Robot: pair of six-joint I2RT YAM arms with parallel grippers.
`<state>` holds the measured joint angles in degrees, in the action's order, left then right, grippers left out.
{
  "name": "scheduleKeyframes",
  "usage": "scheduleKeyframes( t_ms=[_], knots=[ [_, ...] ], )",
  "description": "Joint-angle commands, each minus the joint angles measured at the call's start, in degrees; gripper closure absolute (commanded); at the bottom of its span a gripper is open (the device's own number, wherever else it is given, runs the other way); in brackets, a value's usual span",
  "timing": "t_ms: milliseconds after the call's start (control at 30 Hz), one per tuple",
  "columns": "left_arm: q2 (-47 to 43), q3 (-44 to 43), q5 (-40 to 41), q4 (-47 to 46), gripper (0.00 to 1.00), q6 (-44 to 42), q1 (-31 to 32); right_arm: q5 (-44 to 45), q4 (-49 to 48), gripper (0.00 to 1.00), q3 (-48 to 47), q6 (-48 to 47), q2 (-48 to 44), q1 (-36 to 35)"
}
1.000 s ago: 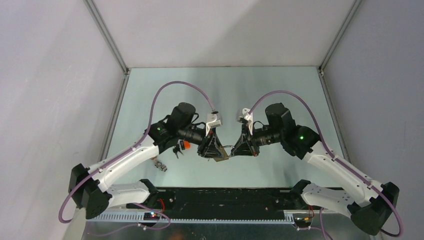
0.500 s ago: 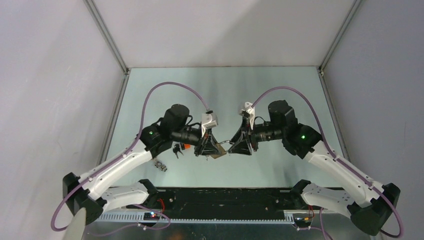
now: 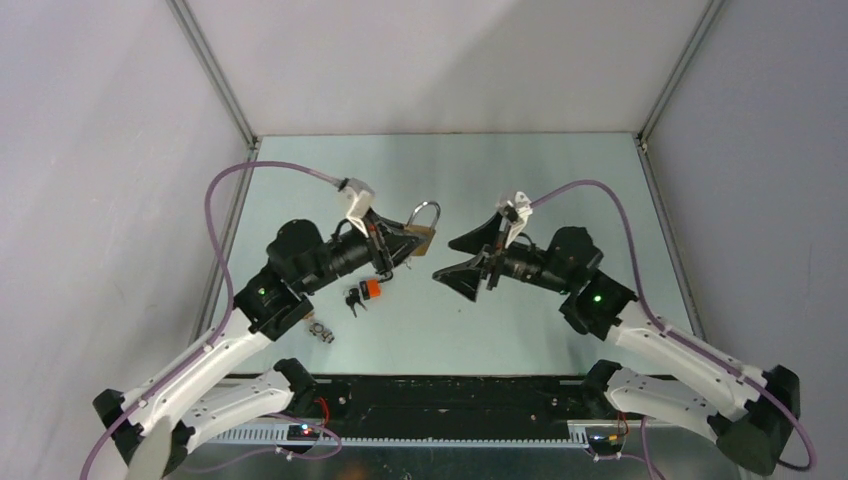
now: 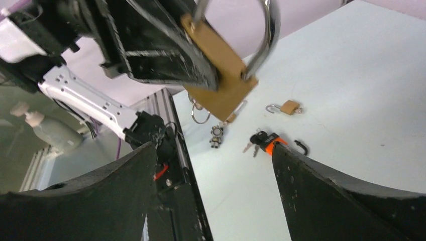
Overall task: Lock with the key
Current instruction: Lock the lock.
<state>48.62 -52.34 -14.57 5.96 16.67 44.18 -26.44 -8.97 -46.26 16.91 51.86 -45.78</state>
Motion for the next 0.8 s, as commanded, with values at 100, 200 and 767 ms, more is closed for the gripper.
scheduleKeyframes(
  t_ms=[100, 200, 767],
  knots=[
    [-2.63, 0.18, 8.87, -23.33, 1.00, 13.54, -0.14, 16.54, -25.88, 0.17, 3.62, 6.98, 7.85, -9.62],
    [-2.81, 0.22, 7.59, -25.12, 1.00, 15.73, -0.14, 16.16, -32.33, 0.16, 3.78, 7.87, 10.99, -10.99],
    [-6.67, 5.95, -0.84, -39.24, 1.00, 21.31, -0.13, 13.87, -44.32, 0.43, 3.72, 12.81, 12.81, -11.96]
  ],
)
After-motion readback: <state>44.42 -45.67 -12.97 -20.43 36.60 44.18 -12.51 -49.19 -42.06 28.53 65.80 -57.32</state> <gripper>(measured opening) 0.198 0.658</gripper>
